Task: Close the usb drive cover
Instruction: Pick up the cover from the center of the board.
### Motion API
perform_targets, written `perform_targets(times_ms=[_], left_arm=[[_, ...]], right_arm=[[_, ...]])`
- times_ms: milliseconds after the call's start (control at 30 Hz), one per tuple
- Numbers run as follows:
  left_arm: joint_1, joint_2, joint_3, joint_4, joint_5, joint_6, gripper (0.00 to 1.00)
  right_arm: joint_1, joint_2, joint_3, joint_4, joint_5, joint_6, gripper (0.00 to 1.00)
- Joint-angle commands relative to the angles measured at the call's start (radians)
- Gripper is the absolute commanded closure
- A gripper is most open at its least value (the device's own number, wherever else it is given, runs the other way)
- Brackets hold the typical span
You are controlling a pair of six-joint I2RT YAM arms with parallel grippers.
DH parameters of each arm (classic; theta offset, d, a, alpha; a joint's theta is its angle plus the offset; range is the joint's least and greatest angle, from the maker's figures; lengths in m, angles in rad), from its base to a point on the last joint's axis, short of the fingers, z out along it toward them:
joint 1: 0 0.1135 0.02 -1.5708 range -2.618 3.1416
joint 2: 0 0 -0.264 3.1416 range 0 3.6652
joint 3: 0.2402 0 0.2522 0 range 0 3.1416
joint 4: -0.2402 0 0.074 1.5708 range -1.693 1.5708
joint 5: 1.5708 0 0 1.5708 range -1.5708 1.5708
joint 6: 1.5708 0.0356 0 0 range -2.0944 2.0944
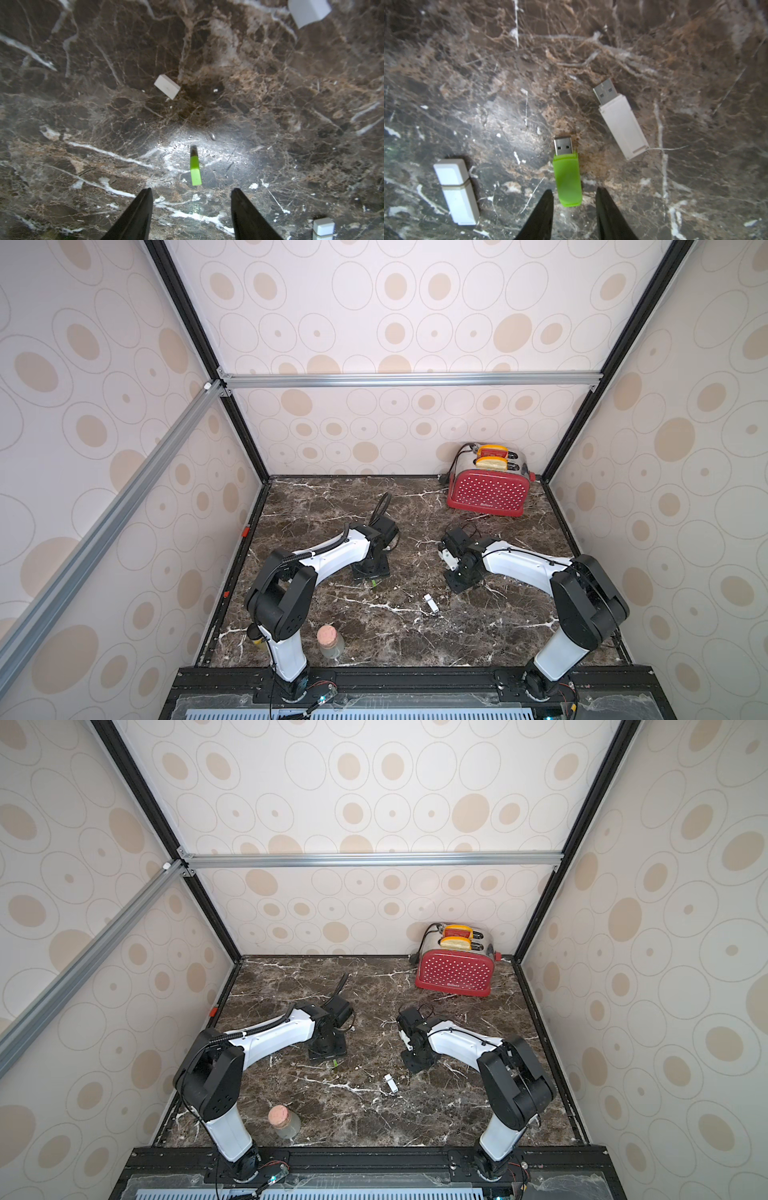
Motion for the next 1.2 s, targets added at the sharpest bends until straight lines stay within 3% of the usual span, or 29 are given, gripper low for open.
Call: perform_targets(times_ms=[0, 1167], left_arm=[[0.007, 0.016, 0.036, -0.036, -0.012, -0.020, 0.38], [0.010, 0.097, 0.003, -0.005, 0.027, -0.135, 0.47]], right_arm=[[-0.002, 0.017, 0.002, 0.005, -0.015, -0.008, 0.63], [0.000, 0.026, -0.060, 0.041, -0.037, 0.003, 0.74]])
